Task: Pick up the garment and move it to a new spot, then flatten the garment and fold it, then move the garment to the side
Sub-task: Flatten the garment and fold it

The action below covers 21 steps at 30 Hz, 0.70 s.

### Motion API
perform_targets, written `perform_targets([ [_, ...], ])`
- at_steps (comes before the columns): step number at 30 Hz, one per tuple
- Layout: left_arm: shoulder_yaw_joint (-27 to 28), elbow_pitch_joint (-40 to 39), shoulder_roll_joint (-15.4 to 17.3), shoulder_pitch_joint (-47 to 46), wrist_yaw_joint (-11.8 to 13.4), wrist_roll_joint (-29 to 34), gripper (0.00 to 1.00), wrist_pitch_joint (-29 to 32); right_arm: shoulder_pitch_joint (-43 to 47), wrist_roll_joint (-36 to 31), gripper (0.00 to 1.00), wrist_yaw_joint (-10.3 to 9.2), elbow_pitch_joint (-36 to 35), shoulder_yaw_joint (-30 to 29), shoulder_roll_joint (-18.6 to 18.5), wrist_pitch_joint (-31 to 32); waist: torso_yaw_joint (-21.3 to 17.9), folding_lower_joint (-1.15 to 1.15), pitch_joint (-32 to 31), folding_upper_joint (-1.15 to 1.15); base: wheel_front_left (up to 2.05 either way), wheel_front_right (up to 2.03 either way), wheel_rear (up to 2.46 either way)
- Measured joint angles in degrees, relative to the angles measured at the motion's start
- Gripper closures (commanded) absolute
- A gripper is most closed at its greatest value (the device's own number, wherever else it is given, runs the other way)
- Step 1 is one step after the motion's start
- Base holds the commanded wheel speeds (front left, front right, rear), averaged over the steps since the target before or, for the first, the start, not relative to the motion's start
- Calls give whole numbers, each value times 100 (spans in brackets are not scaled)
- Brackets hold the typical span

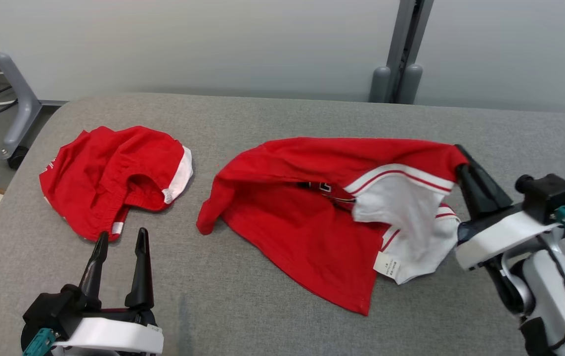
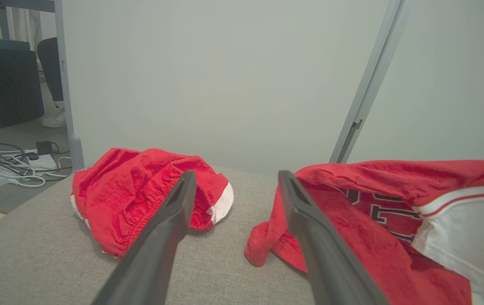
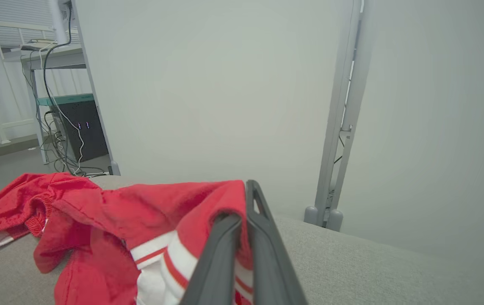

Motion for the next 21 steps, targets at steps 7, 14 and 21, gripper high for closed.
perform_targets([
  [7, -11, 99, -1, -15, -45, 19, 0, -1, 324, 536, 100, 0, -443, -483, -445, 41, -286, 0, 59, 0, 0, 0, 0],
  [14, -19, 202, -1, -37, -93, 80, 0, -1, 815, 1213, 100, 0, -801, -327, -873, 654, -522, 0, 69, 0, 0, 0, 0],
  [21, 10, 291, 0, -49, -140, 174, 0, -1, 1028, 1079, 100, 0, -713, -580, -1272, 981, -727, 0, 97, 0, 0, 0, 0],
])
